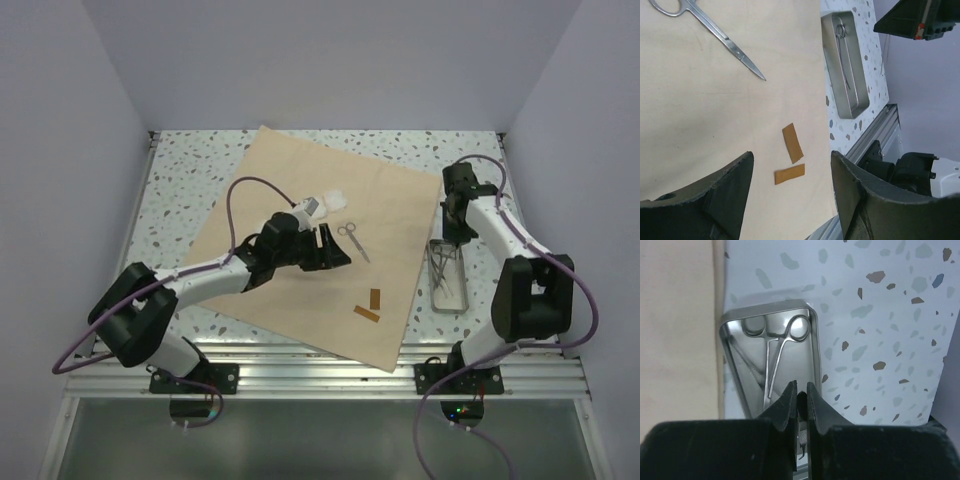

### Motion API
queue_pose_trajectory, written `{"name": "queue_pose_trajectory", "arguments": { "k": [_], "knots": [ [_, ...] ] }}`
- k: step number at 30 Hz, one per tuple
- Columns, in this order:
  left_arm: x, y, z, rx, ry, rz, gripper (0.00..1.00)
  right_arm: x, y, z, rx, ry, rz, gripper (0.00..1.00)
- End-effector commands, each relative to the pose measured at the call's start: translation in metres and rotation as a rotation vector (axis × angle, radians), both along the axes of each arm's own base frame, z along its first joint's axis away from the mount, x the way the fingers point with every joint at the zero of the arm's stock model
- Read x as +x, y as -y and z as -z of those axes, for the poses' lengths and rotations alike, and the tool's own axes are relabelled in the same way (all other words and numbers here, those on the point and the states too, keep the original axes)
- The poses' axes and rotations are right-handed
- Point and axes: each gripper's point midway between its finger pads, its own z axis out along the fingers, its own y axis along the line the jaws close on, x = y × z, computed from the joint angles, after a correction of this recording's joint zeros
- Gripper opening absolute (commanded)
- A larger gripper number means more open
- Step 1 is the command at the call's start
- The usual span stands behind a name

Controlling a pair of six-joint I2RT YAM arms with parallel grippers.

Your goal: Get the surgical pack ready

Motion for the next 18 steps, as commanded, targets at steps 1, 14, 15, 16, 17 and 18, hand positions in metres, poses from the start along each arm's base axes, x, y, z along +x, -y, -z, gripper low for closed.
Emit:
{"name": "queue_pose_trajectory", "arguments": {
  "k": [1, 14, 15, 16, 17, 18],
  "knots": [
    [-0.005, 0.004, -0.023, -0.071, 0.080, 0.061, 0.66, -0.003, 0.019, 0.023, -0.068, -0.089, -0.006, 0.00],
    [0.001, 0.006, -0.025, -0.077, 0.094, 0.069, 0.64, 0.003, 0.028, 0.060, -0.047, -0.166, 0.047, 0.20],
    [0.002, 0.007, -0.026, -0.079, 0.097, 0.071, 0.64, 0.003, 0.027, 0.061, -0.040, -0.164, 0.057, 0.25],
    [0.002, 0.006, -0.023, -0.074, 0.090, 0.071, 0.64, 0.002, 0.026, 0.061, -0.035, -0.169, 0.060, 0.32],
    [0.003, 0.006, -0.022, -0.071, 0.088, 0.070, 0.64, 0.002, 0.024, 0.061, -0.021, -0.168, 0.058, 0.33],
    [0.002, 0.005, -0.019, -0.065, 0.085, 0.071, 0.64, 0.000, 0.024, 0.061, -0.020, -0.165, 0.068, 0.33]
  ]
}}
